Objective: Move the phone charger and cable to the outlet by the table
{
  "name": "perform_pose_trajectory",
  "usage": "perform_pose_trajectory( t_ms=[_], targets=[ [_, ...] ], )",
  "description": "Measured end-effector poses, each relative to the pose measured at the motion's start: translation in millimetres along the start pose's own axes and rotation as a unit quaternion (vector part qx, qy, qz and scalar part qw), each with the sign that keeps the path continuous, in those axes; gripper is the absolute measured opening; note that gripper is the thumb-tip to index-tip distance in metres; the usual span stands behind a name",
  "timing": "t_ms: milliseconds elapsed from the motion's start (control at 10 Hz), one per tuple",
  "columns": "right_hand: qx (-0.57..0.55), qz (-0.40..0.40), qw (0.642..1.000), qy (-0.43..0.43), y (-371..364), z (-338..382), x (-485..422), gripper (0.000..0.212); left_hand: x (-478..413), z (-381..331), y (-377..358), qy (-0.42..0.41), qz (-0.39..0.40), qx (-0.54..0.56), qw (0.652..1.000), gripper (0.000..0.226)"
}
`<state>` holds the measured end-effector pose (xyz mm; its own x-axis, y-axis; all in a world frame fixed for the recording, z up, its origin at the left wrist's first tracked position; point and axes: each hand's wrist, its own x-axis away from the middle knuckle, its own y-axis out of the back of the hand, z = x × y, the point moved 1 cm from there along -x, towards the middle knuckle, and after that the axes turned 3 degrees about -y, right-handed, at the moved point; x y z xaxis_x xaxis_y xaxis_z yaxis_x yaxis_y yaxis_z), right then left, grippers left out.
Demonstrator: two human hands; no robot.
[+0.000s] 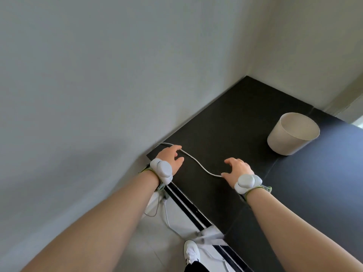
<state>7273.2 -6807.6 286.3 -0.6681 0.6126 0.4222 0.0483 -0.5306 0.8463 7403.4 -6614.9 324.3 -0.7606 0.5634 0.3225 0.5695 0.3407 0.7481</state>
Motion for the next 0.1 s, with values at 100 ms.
perform_pose_trajectory(
  t_ms=[100],
  targets=[
    [-0.018,-0.027,0.999,0.025,0.4,9.9,30.6,0.05,37.8,7.5,14.5,-0.028,-0.029,0.005,0.999,0.047]
  ],
)
